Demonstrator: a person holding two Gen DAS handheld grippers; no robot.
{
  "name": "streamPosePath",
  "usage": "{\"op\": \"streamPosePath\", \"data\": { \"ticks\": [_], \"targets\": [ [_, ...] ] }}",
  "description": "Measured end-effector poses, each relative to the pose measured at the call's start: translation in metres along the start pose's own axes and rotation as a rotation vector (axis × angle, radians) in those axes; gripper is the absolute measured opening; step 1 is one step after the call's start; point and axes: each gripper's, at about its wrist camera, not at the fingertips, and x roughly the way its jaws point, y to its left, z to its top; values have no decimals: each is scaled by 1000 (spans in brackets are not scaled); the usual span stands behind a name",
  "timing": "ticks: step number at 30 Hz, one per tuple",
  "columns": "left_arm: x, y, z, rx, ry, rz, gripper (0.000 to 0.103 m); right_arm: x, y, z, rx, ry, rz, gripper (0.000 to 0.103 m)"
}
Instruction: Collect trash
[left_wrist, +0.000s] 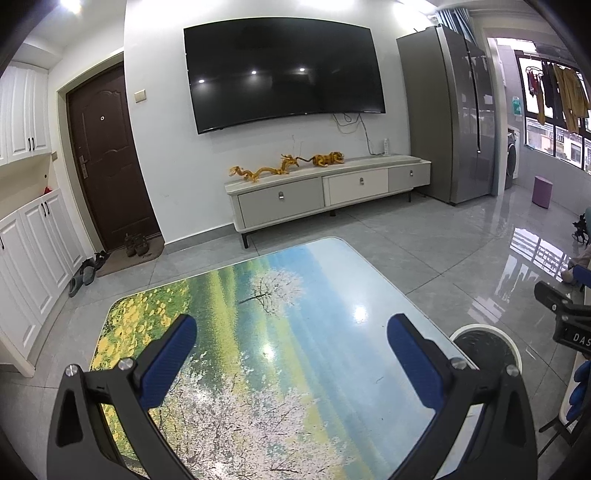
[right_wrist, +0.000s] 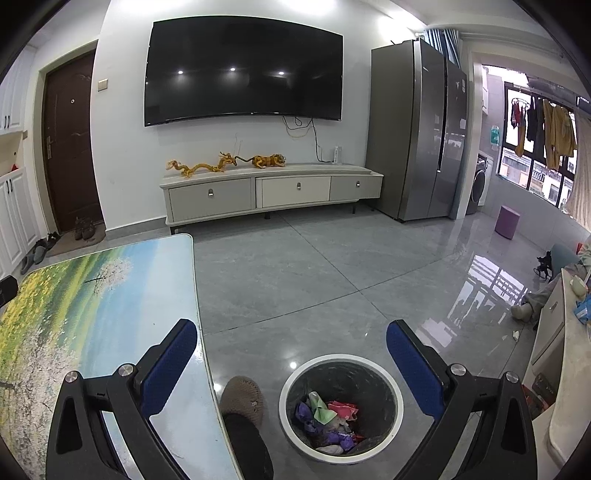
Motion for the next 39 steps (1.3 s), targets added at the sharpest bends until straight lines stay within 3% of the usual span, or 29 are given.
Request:
{"op": "streamPosePath", "data": {
  "ticks": [39],
  "targets": [
    [-26,18,1,-80,-37,30,103,-23,14,14,-38,-66,21,103]
  ]
}}
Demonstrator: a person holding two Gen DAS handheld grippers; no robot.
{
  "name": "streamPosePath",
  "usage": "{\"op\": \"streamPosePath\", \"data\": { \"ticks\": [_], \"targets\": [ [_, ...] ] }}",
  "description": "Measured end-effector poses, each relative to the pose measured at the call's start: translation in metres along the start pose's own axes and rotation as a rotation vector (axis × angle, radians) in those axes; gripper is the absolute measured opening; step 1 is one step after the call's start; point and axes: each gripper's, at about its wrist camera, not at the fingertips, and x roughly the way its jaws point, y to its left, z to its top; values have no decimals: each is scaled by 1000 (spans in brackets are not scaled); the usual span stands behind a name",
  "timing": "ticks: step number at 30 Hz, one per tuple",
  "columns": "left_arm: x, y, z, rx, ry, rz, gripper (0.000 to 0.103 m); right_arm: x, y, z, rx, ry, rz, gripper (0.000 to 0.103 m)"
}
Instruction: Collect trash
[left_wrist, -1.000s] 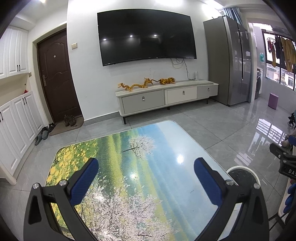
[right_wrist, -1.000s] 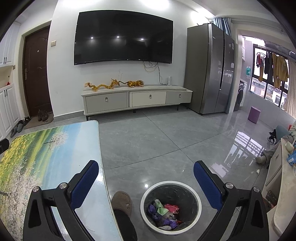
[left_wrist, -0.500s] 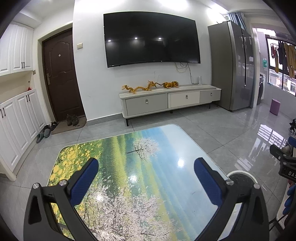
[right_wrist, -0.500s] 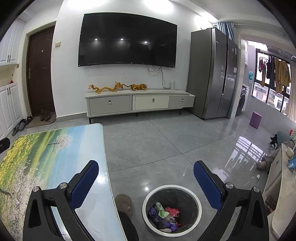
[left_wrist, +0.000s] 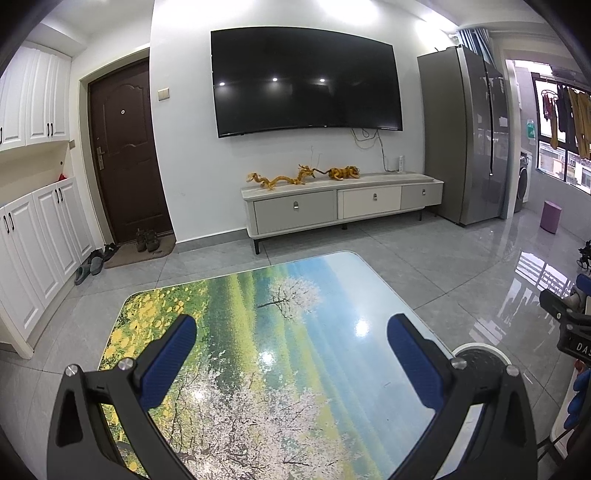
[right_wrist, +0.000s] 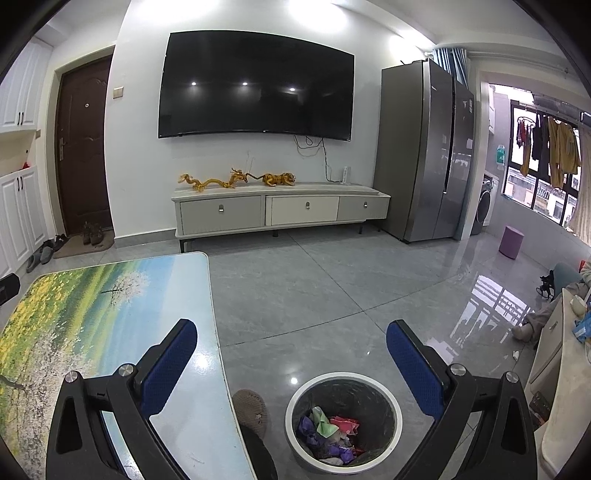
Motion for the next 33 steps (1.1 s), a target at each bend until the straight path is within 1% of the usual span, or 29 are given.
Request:
{"op": "streamPosePath", "data": {
  "ticks": [11,33],
  "targets": [
    [-9,2,4,-26,-22,8,103,0,-1,-1,0,-2,0,103],
    [-14,1,7,-17,-32,15,103,-4,-1,-3,2,-3,-1,103]
  ]
}}
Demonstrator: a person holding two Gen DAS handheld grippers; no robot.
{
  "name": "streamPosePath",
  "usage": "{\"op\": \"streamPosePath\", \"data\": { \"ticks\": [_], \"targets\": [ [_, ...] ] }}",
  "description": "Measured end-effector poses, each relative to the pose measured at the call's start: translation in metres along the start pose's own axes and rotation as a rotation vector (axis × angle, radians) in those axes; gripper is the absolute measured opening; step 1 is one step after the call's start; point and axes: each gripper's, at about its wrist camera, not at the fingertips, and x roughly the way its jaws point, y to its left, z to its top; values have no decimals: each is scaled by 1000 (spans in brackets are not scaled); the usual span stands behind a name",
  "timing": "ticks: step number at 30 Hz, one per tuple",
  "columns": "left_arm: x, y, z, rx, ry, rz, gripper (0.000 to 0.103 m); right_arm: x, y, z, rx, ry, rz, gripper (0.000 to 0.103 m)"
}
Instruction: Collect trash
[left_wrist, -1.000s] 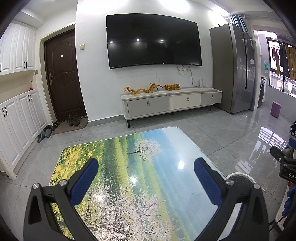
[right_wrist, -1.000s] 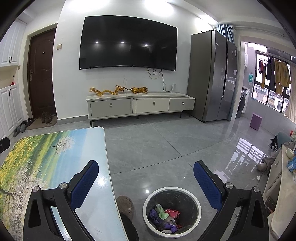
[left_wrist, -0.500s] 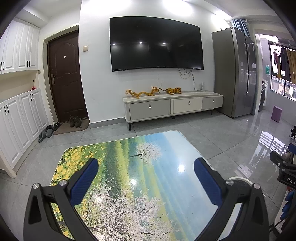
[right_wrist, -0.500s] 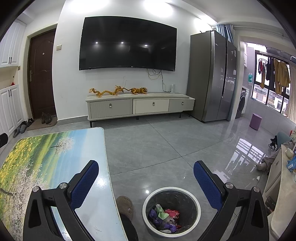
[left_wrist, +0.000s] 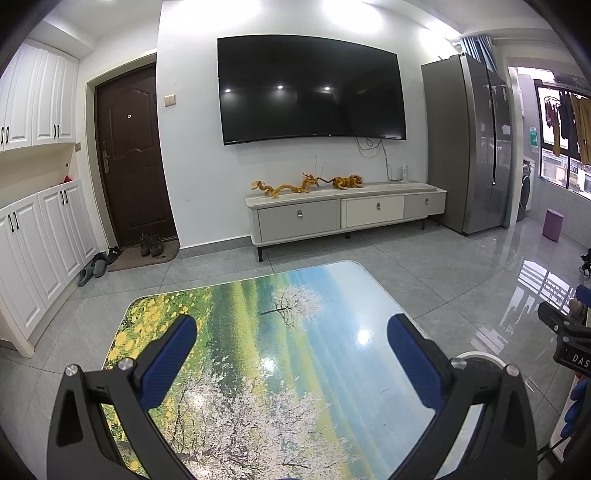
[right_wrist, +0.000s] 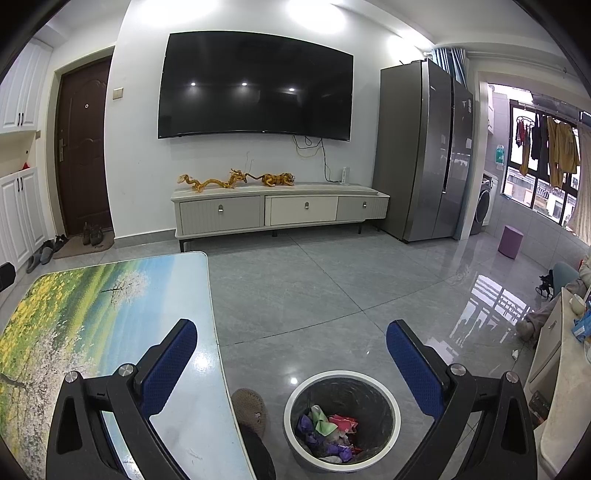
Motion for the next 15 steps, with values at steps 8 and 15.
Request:
{"op": "streamPosePath", "data": {
  "ticks": [8,15],
  "targets": [
    [1,0,-1,-3,12,3,103,0,-1,-2,1,5,1,103],
    [3,-1,-3,-5,17,1,103,0,-1,-4,0,6,0,103]
  ]
}}
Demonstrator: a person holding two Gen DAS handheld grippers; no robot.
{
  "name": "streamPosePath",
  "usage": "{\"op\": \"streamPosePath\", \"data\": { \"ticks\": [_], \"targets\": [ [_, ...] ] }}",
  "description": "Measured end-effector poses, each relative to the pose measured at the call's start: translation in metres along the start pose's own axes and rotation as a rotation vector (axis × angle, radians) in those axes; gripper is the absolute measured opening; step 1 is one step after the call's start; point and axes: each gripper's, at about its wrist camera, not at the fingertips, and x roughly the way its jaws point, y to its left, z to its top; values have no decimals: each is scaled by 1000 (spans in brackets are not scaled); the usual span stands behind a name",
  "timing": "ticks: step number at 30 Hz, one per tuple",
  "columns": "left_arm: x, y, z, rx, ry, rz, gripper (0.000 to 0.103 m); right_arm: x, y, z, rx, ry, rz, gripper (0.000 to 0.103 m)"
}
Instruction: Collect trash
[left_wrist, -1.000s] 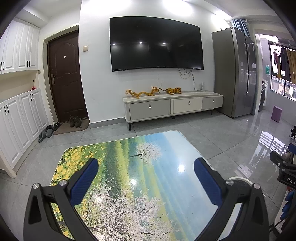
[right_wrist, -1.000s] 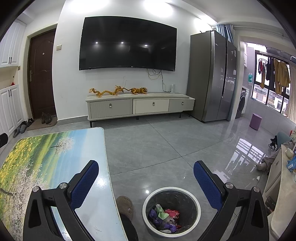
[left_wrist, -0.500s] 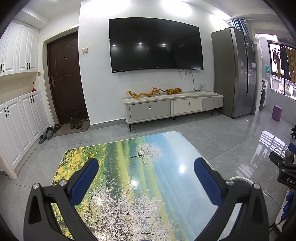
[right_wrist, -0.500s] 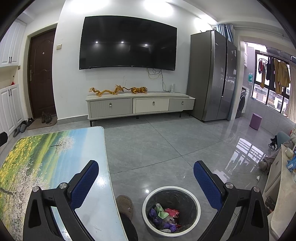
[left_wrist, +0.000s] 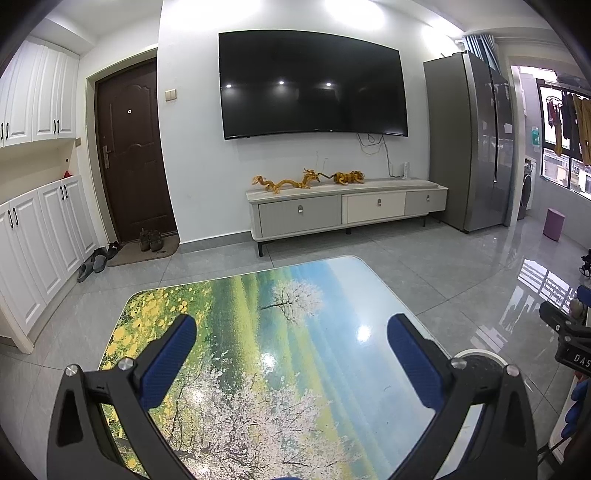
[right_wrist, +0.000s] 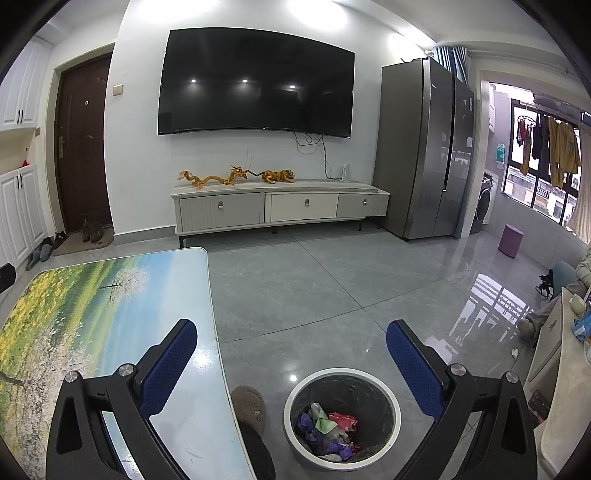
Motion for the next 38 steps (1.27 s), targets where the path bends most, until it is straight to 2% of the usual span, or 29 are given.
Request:
{"op": "streamPosePath", "data": {
  "ticks": [38],
  "targets": [
    [5,12,-2,-33,-3,17,103,0,0,-4,-21,5,10,103]
  ]
}}
